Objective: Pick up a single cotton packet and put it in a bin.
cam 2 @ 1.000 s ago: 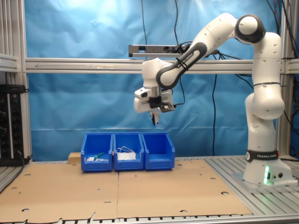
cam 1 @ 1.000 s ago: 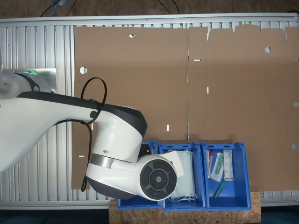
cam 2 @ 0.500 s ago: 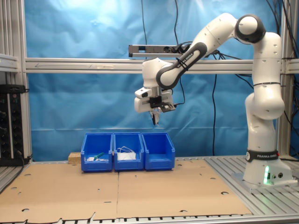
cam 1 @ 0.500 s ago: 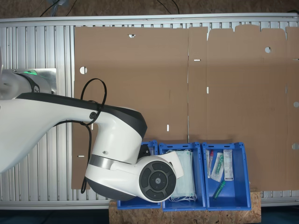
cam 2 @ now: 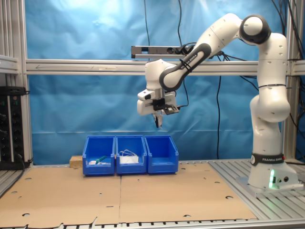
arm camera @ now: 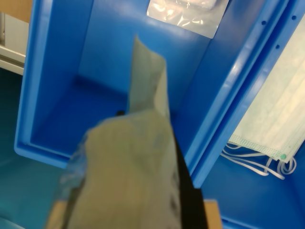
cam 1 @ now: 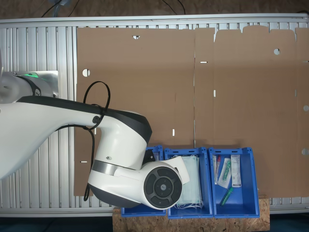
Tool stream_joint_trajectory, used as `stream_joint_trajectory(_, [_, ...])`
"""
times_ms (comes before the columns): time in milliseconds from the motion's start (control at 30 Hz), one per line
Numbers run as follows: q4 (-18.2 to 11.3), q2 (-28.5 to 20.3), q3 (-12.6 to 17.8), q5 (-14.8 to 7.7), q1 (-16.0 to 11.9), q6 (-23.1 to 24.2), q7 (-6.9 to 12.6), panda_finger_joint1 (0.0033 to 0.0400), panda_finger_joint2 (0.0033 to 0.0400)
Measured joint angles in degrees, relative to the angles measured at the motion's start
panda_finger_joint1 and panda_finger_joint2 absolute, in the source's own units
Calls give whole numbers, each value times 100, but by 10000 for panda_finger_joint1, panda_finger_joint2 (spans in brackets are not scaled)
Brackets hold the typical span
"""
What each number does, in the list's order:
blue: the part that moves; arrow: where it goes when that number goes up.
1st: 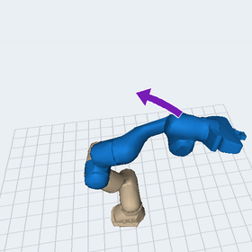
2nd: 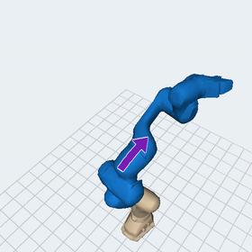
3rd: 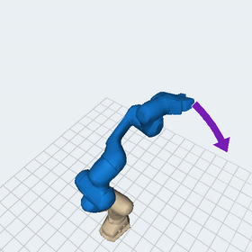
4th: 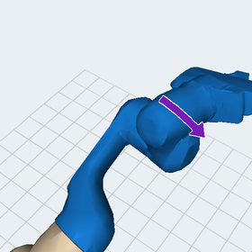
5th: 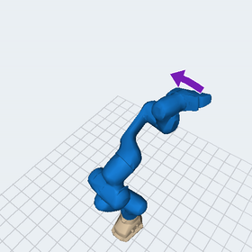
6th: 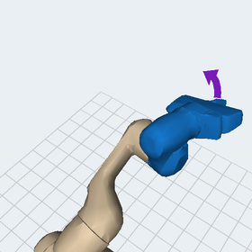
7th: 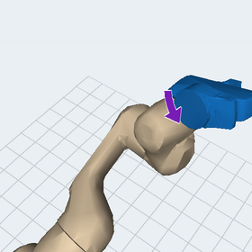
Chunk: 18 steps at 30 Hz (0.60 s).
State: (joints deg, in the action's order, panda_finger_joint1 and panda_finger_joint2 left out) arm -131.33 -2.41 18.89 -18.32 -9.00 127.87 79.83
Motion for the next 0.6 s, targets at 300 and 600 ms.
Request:
stream_joint_trajectory(300, [0,0,0,0,0,0,15,57,57])
stream_joint_trajectory(600, [0,0,0,0,0,0,53,57,57])
